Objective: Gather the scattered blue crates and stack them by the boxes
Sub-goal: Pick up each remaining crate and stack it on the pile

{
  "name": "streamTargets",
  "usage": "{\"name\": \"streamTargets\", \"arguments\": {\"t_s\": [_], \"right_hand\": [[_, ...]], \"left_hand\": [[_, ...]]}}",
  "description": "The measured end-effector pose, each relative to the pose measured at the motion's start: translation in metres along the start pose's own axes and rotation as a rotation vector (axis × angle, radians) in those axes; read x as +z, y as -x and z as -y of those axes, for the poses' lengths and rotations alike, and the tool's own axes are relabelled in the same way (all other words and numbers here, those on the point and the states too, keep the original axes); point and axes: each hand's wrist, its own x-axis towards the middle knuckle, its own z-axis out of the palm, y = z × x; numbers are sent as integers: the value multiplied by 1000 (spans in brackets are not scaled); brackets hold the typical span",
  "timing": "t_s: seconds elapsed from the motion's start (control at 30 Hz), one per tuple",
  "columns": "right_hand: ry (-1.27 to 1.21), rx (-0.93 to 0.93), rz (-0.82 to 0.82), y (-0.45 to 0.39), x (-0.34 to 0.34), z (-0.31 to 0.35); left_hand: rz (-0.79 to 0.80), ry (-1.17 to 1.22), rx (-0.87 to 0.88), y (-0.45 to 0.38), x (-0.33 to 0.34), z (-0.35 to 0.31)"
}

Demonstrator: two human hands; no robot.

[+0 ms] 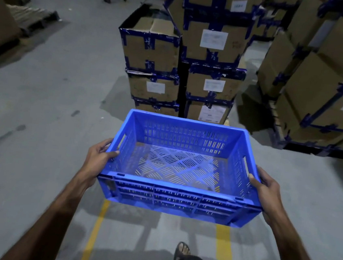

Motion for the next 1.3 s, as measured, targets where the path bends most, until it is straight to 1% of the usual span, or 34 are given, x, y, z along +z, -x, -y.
{"name": "streamTargets", "arguments": {"t_s": [0.2, 0.43, 0.63, 0.87, 1.0, 1.07, 1.13, 1.23, 1.3], "right_hand": [[25, -7, 58, -95, 4, 3], [58, 27, 88, -164, 34, 3], [70, 64, 45, -216, 73, -10], [89, 120, -12, -267, 134, -5], [128, 143, -51, -305, 159, -17], [147, 164, -79, -324, 170, -27], [169, 184, -110, -344, 179, -40], [199, 187, -112, -371, 186, -72], [203, 189, -98, -388, 188, -102]], "left_hand": [[-77, 29, -7, -48, 34, -4], [-103, 28, -13, -105, 46, -12], [-49, 17, -50, -190, 47, -11], [73, -51, -62, -301, 38, -12], [129, -91, -77, -361, 40, -10], [147, -104, -78, -387, 48, -2], [124, -121, -96, -412, 59, 11], [72, -153, -127, -446, 72, 44], [69, -174, -149, -465, 80, 72]]}}
